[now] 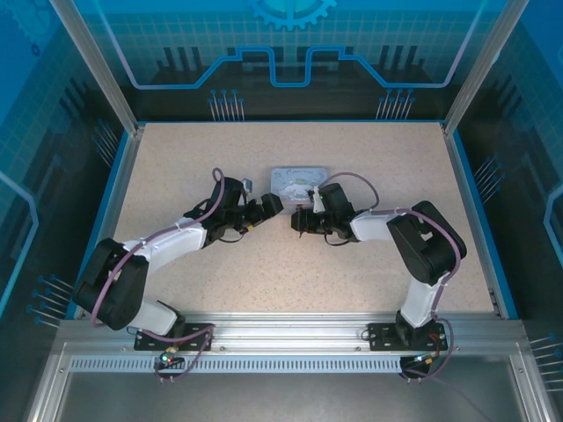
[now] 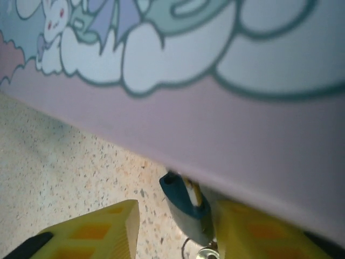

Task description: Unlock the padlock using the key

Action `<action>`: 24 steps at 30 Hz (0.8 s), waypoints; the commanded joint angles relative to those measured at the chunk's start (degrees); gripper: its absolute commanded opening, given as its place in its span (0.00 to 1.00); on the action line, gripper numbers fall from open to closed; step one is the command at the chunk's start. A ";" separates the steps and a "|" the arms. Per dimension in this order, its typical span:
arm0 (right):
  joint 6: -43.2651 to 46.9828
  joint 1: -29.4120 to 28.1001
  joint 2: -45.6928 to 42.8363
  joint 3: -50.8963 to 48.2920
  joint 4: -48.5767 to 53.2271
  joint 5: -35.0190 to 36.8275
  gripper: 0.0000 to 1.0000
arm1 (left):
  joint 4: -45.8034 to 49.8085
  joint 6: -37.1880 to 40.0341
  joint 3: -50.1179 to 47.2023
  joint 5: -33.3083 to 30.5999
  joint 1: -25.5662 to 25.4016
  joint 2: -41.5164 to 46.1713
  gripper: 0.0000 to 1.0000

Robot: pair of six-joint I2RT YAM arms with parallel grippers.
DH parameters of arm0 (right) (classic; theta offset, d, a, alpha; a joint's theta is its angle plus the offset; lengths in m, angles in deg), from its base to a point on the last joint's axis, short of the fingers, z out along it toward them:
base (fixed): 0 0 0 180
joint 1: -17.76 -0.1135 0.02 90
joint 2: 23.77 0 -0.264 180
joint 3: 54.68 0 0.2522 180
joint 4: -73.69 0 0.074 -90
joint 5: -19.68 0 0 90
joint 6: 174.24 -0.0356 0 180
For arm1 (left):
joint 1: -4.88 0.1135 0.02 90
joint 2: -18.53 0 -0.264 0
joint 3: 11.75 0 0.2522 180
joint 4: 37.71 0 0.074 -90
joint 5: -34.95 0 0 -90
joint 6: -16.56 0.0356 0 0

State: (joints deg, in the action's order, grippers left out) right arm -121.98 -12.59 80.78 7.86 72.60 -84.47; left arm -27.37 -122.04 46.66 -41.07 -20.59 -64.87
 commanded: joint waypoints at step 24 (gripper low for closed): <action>16.51 2.24 -10.67 0.64 24.21 3.45 0.00 | -1.83 -2.03 0.68 2.28 0.96 0.90 0.99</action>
State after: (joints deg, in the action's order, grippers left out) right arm -109.39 -10.93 72.17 8.25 91.64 -81.63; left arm -29.38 -123.09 46.63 -40.19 -20.18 -65.00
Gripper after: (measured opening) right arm 0.061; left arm 0.988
